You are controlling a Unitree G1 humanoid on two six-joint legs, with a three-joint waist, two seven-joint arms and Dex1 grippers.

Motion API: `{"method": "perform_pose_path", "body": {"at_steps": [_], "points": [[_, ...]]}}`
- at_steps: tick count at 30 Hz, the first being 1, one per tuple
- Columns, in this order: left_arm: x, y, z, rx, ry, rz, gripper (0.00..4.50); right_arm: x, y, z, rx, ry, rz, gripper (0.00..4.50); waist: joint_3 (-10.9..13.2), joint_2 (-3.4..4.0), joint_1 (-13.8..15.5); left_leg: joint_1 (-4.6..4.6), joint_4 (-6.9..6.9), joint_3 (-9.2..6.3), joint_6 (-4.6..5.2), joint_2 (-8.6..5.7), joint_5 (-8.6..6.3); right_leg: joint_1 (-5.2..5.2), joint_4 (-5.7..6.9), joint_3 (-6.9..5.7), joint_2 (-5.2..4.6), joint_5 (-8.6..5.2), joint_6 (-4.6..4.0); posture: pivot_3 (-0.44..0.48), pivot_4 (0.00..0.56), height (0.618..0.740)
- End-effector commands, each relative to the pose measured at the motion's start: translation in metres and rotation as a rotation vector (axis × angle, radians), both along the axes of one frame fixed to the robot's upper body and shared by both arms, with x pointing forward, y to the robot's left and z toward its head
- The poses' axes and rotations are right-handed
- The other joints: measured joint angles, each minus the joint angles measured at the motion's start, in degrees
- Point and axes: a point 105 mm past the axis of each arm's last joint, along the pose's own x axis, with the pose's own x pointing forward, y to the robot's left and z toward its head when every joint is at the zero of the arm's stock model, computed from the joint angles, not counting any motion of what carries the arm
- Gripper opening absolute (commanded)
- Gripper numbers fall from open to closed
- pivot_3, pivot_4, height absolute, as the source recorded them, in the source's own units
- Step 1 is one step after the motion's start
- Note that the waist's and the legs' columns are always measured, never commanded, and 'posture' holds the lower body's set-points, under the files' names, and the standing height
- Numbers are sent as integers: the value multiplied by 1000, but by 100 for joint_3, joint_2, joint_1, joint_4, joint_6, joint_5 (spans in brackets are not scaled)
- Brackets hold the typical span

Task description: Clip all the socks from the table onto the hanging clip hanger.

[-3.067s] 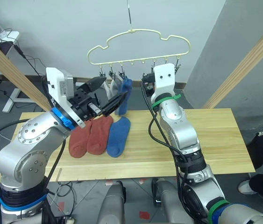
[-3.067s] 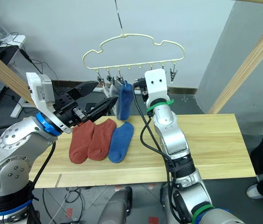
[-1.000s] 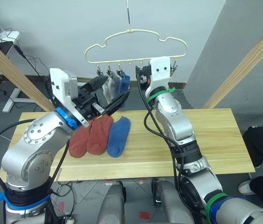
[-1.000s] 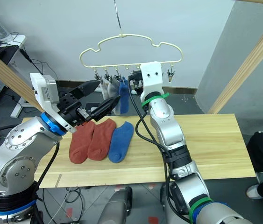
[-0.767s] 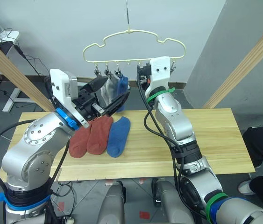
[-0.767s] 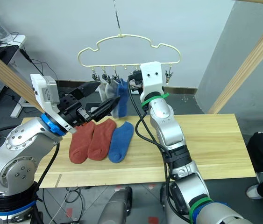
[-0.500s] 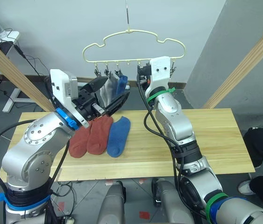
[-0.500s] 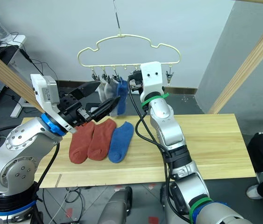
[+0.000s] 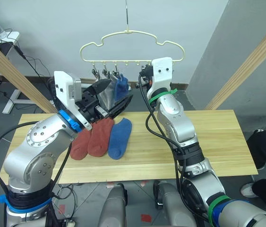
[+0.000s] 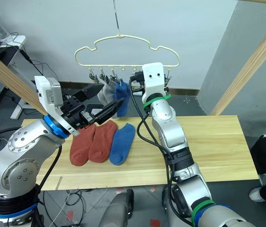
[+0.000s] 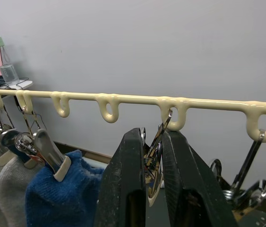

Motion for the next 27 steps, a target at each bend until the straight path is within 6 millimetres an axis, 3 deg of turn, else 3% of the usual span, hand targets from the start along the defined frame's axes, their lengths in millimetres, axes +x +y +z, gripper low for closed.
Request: {"method": "perform_pose_path", "body": {"at_steps": [1, 9, 14, 20, 24, 27], "points": [[-3, -2, 8, -6, -47, -7, 4500, -11, 6, 23, 33, -78, 36, 449, 0, 0, 0, 0, 0, 0, 0, 0, 0, 0, 0, 0, 0, 0, 0, 63, 306, 740], [-2, 4, -5, 44, -13, 5, 4500, -14, -6, 24, 28, -31, 169, 449, 1, 1, -1, 0, 0, 0, 0, 0, 0, 0, 0, 0, 2, 0, 0, 59, 312, 740], [-2, 22, -50, 137, 95, 65, 4500, -25, -20, 28, 23, 104, 433, 449, 4, 6, -4, 0, -1, 2, 2, 1, -1, 0, -2, 3, 2, -1, -2, 48, 313, 740], [-7, 38, -89, 197, 165, 113, 4500, -35, -33, 24, 26, 253, 575, 449, 7, 11, -7, 1, -6, 1, 3, 13, -2, -3, -1, 1, 2, -14, -14, 38, 310, 740], [-5, 43, -105, 228, 201, 136, 4500, -40, -34, 23, 62, 329, 633, 449, 7, 12, -9, 1, -7, 2, 3, 21, -2, -7, 3, 1, 2, -18, -11, 33, 310, 740], [-2, 44, -128, 271, 246, 159, 4500, -47, -33, 29, 179, 437, 756, 449, 8, 13, -11, 1, -6, 5, 3, 21, -2, -8, 4, 3, 5, -18, -11, 28, 309, 740]]}}
